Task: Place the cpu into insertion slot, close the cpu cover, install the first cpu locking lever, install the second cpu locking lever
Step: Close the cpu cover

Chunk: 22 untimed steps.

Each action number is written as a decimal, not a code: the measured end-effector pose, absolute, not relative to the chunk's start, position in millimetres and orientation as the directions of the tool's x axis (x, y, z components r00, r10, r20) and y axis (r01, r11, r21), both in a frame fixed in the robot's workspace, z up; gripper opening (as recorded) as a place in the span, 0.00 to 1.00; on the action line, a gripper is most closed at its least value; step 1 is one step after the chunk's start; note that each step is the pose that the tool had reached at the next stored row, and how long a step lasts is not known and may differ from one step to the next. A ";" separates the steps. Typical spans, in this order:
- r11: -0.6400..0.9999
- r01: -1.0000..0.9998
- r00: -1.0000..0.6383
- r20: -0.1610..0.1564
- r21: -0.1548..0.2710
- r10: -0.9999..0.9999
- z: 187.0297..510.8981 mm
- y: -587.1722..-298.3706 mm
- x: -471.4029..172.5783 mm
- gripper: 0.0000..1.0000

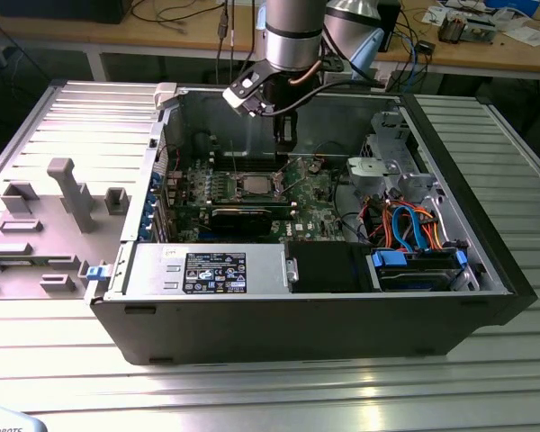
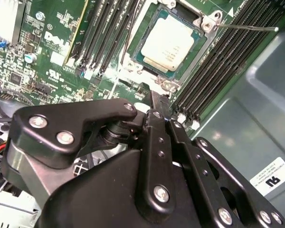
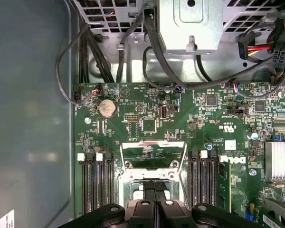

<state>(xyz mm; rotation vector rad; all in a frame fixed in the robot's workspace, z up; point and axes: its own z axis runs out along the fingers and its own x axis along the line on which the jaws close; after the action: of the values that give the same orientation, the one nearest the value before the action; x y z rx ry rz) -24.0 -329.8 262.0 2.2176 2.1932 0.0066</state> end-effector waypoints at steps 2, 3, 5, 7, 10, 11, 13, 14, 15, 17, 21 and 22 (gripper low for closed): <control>-0.011 1.000 0.011 -0.014 0.019 1.000 265.5 -329.8 -23.9 0.11; -0.011 1.000 0.011 -0.014 0.019 1.000 266.6 -329.8 -23.8 0.11; -0.011 1.000 0.011 -0.014 0.019 1.000 266.9 -329.8 -20.8 0.11; -0.011 1.000 0.011 -0.014 0.018 1.000 266.9 -329.8 -16.7 0.11; -0.011 1.000 0.011 -0.014 0.016 1.000 266.6 -329.8 -8.3 0.11; -0.011 1.000 0.011 -0.014 0.016 1.000 266.5 -329.8 -6.5 0.11; -0.011 1.000 0.011 -0.014 0.016 1.000 266.5 -329.8 -4.3 0.11; -0.011 1.000 0.011 -0.014 0.016 1.000 266.5 -329.8 -3.3 0.11; -0.011 1.000 0.011 -0.015 0.016 1.000 266.5 -329.7 -2.0 0.11; -0.011 1.000 0.011 -0.017 0.015 1.000 266.4 -329.6 1.9 0.11; -0.011 1.000 0.011 -0.019 0.011 1.000 266.4 -329.5 9.5 0.11; -0.011 1.000 0.011 -0.019 0.010 1.000 266.4 -329.4 11.3 0.11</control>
<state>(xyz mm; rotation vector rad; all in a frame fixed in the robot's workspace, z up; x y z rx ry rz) 11.3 -329.4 266.4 2.2189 2.1949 -0.0094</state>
